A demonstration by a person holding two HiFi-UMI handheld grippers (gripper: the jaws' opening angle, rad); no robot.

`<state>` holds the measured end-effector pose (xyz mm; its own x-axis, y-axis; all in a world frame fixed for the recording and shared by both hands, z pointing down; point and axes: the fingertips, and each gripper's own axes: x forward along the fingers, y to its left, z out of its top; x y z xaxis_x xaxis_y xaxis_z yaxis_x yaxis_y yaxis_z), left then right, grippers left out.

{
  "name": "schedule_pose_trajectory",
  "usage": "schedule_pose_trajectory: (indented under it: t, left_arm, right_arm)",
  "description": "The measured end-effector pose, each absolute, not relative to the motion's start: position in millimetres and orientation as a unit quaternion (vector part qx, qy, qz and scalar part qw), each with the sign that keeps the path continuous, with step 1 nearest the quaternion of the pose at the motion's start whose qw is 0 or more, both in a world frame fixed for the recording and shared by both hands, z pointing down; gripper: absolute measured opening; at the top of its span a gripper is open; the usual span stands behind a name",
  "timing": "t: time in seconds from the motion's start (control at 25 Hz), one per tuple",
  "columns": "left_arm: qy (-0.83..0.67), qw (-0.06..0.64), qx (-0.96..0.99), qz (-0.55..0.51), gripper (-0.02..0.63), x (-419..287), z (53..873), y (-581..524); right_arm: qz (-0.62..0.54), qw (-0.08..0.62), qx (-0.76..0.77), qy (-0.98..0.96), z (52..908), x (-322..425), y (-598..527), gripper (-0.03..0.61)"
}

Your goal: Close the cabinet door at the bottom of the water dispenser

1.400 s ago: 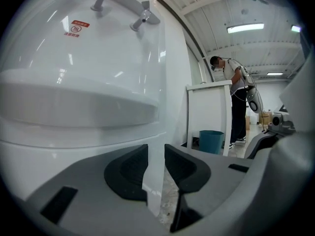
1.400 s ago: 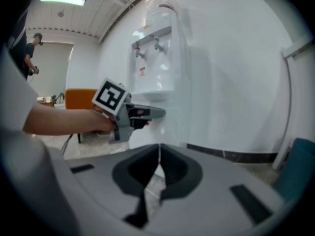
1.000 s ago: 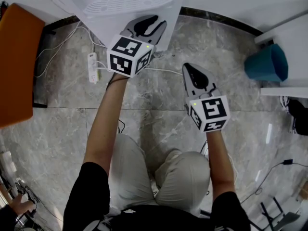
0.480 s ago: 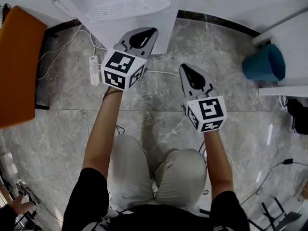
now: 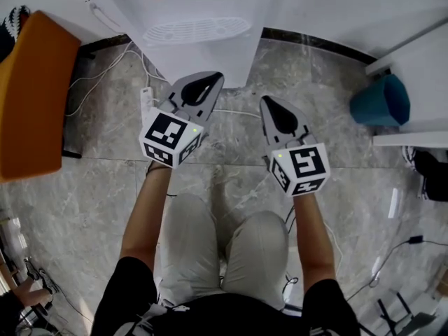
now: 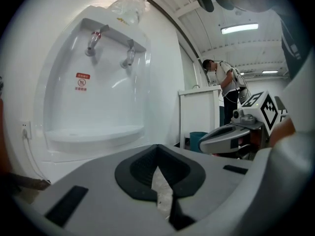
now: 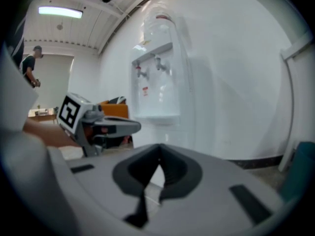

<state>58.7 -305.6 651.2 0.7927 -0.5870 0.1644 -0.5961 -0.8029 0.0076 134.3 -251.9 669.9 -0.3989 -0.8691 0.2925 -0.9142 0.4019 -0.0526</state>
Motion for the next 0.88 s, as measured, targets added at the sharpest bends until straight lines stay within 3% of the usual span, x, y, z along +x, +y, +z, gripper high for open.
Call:
schedule_pose_trajectory:
  t: [0.36,0.88]
  left_arm:
    - [-0.328,0.05,0.94,0.081,0.011,34.5,592.0,-266.8]
    - [-0.352,0.058,0.932,0.072,0.011,19.4,433.3,-222.9]
  right_arm:
    - [0.101,0.112,0.538,-0.83,602.0,118.3,-239.0,0.034]
    - [0.119,0.099,0.542,-0.826,446.7,121.3,-206.2,0.034]
